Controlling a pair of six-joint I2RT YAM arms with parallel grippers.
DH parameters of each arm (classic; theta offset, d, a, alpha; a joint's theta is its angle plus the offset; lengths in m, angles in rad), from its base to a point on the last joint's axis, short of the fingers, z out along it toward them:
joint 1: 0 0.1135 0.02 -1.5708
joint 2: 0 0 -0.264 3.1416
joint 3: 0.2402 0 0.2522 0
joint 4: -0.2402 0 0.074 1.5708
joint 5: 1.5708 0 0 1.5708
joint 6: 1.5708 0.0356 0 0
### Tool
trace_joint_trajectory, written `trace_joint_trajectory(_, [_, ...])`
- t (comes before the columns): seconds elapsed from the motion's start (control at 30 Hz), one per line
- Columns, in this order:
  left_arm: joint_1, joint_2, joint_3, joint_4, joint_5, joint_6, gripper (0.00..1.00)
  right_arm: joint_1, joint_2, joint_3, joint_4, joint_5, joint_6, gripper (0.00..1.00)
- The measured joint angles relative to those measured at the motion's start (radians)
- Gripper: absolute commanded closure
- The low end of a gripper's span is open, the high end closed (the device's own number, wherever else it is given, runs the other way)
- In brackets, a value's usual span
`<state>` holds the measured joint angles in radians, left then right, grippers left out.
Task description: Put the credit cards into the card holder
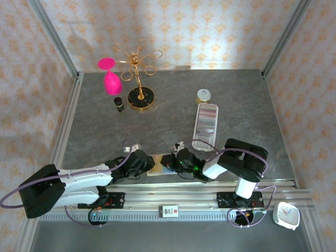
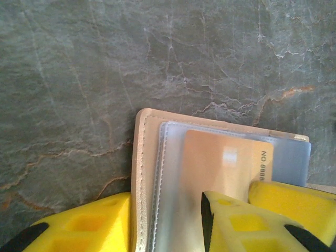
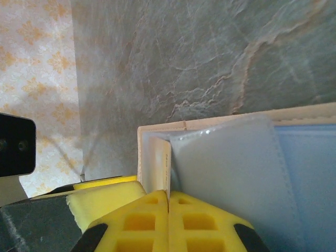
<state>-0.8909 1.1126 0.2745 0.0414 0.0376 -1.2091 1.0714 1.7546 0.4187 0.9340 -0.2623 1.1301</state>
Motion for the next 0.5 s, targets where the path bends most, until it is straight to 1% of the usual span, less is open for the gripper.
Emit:
trace_joint_trajectory(0.27, [0.003, 0.0, -0.003, 0.013, 0.007, -0.002, 0.64, 0.008, -0.013, 0.053, -0.111, 0.004, -0.048, 0.83])
trace_joint_trajectory(0.43, [0.01, 0.01, -0.003, 0.013, 0.011, -0.002, 0.67, 0.019, -0.126, 0.055, -0.261, 0.036, -0.084, 0.66])
trace_joint_trajectory(0.5, [0.01, 0.018, -0.001, 0.012, 0.01, -0.001, 0.68, 0.021, -0.187, 0.055, -0.326, 0.061, -0.093, 0.63])
